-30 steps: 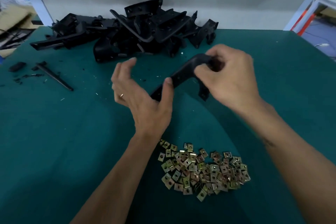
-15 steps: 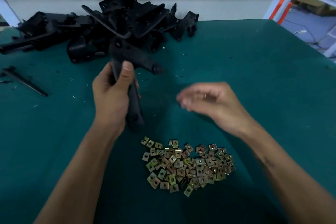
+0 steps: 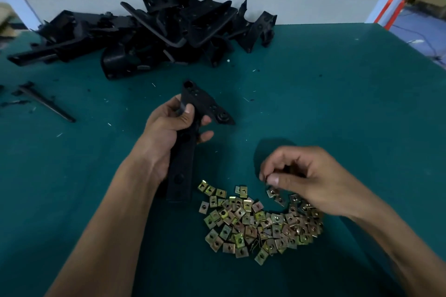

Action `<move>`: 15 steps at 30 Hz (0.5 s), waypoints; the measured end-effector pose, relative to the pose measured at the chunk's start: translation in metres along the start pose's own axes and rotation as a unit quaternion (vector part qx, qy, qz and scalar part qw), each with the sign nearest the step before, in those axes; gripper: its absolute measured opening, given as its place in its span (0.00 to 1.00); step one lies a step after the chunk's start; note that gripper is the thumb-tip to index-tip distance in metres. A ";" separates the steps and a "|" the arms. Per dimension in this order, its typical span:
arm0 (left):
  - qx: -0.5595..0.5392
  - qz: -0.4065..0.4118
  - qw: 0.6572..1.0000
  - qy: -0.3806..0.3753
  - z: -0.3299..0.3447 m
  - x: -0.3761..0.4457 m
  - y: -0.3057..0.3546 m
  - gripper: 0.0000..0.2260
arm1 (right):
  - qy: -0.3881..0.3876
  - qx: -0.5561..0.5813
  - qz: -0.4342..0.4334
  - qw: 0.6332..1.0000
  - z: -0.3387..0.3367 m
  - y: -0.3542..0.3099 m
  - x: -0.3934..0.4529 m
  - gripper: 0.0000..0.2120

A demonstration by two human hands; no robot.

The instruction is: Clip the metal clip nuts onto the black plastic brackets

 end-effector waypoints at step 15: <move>0.071 0.020 0.987 -0.145 0.023 -0.001 -0.008 0.09 | 0.043 0.309 -0.039 0.949 -0.007 -0.005 0.060 0.13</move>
Point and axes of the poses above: each hand's wrist, its own x-axis towards the middle knuckle, its own z-axis out of the palm, y = z × x, the point moved 5 cm from there along x, towards the middle knuckle, and after that the axes turned 14 degrees about -y, right-handed, at the moved point
